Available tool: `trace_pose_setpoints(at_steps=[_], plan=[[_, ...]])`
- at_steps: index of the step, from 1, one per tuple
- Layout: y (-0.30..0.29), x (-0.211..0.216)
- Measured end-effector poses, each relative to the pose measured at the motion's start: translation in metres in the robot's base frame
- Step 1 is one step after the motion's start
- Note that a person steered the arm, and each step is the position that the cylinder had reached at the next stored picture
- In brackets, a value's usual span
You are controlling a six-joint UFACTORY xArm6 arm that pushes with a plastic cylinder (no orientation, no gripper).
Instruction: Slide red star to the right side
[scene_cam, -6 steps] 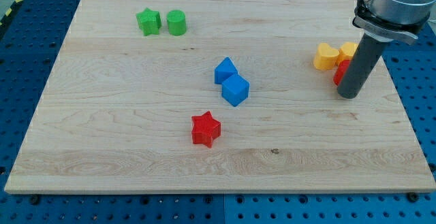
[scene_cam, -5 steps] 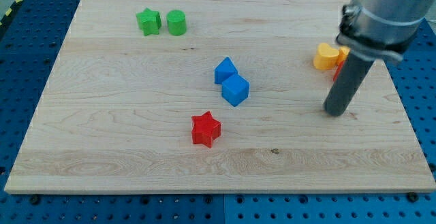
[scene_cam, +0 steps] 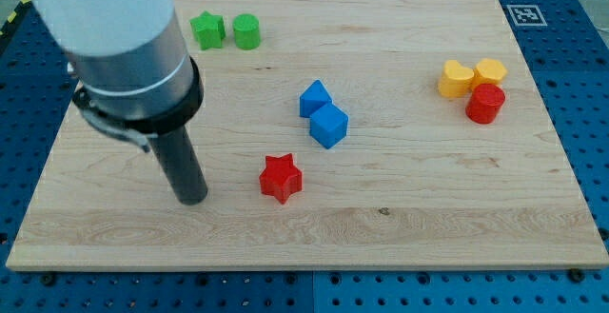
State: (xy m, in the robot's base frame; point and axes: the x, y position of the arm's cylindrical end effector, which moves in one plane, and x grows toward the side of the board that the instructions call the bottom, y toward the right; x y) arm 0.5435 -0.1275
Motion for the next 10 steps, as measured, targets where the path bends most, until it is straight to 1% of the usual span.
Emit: trace_pose_setpoints(at_steps=[1,2,3,6,8,9,10], plan=[[0.002,-0.004],[0.040,-0.003],[0.100,-0.003],[0.231,-0.003],[0.289,0.021],[0.318,0.024],[0.326,0.024]])
